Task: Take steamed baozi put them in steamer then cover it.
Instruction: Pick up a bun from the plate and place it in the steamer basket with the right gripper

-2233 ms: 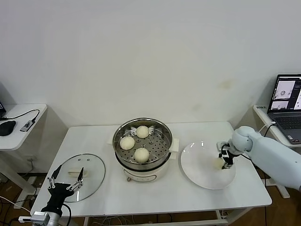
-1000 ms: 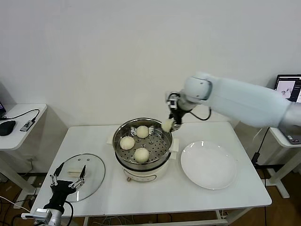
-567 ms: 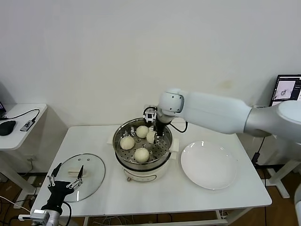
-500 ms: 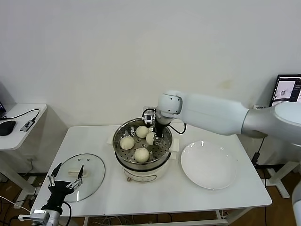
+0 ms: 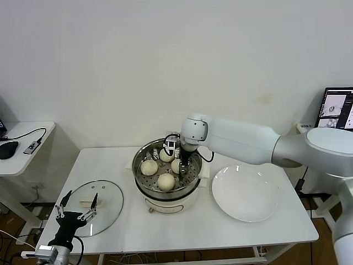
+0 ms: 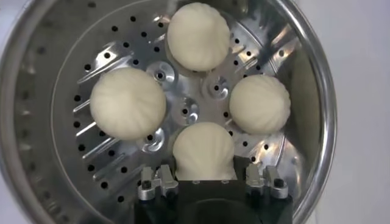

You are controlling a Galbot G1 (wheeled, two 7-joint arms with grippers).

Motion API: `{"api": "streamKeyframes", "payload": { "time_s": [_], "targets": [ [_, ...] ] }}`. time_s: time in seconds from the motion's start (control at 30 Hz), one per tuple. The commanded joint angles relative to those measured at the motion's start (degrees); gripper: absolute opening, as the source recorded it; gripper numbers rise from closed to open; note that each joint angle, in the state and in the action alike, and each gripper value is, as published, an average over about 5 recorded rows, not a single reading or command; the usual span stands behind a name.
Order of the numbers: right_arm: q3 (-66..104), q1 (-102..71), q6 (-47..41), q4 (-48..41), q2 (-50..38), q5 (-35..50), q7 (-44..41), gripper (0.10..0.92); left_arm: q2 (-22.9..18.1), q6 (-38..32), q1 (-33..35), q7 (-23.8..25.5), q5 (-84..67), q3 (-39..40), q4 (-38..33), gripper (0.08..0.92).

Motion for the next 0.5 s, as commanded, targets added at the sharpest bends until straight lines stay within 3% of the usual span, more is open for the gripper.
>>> {"api": "streamKeyframes", "payload": {
  "time_s": [0.03, 0.2, 0.5],
  "targets": [
    [0.4, -0.8, -0.3, -0.5, 0.3, -0.8, 0.5, 0.585, 0.0, 0.0, -0.1, 0.0, 0.0, 0.1, 0.1, 0.823],
    [1.0, -0.9, -0.4, 0.5, -0.6, -0.7, 1.0, 0.612, -0.2, 0.0, -0.2, 0.0, 0.1, 0.2, 0.2, 0.823],
    [3.3, 1.3, -0.5, 7.5, -6.6, 0.4, 1.1, 0.811, -0.1, 0.1, -0.2, 0.0, 0.1, 0.1, 0.2, 0.823]
  ]
}}
